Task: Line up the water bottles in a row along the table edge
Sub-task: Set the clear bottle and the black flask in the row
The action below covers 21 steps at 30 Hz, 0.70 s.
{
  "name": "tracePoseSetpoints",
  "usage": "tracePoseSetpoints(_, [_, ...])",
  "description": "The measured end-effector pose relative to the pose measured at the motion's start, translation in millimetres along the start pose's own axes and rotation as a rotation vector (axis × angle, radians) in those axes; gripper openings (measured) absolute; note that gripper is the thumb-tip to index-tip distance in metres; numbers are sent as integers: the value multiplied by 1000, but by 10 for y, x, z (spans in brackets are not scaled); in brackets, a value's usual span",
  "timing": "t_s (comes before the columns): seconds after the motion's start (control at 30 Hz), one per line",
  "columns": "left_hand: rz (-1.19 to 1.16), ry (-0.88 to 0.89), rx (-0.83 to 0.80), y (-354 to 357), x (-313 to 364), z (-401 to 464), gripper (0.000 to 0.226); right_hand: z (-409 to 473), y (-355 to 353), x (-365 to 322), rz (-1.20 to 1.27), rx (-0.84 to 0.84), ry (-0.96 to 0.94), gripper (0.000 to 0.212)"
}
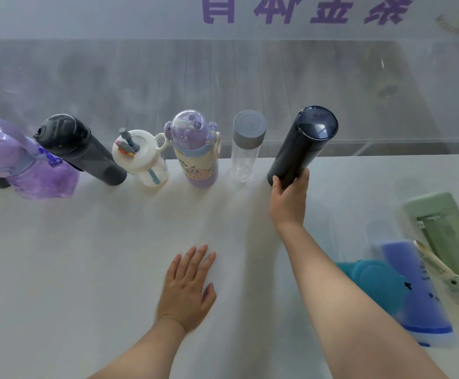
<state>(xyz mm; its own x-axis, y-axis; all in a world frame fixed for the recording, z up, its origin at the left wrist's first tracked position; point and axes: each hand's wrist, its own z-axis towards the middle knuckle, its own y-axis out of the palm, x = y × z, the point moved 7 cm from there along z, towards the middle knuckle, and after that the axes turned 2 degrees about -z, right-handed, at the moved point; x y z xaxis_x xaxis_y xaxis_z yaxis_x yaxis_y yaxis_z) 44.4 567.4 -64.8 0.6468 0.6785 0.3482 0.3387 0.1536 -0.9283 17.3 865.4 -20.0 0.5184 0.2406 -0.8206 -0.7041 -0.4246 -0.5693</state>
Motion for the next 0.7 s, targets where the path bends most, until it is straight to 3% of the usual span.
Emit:
tracePoseSetpoints(0.47, [-3, 0, 9, -21, 15, -4, 64, 59, 69, -15, 7, 18, 36, 59])
tracePoseSetpoints(0.7, [-2, -9, 7, -26, 17, -7, 63, -88, 42, 85, -112, -95, 143, 78])
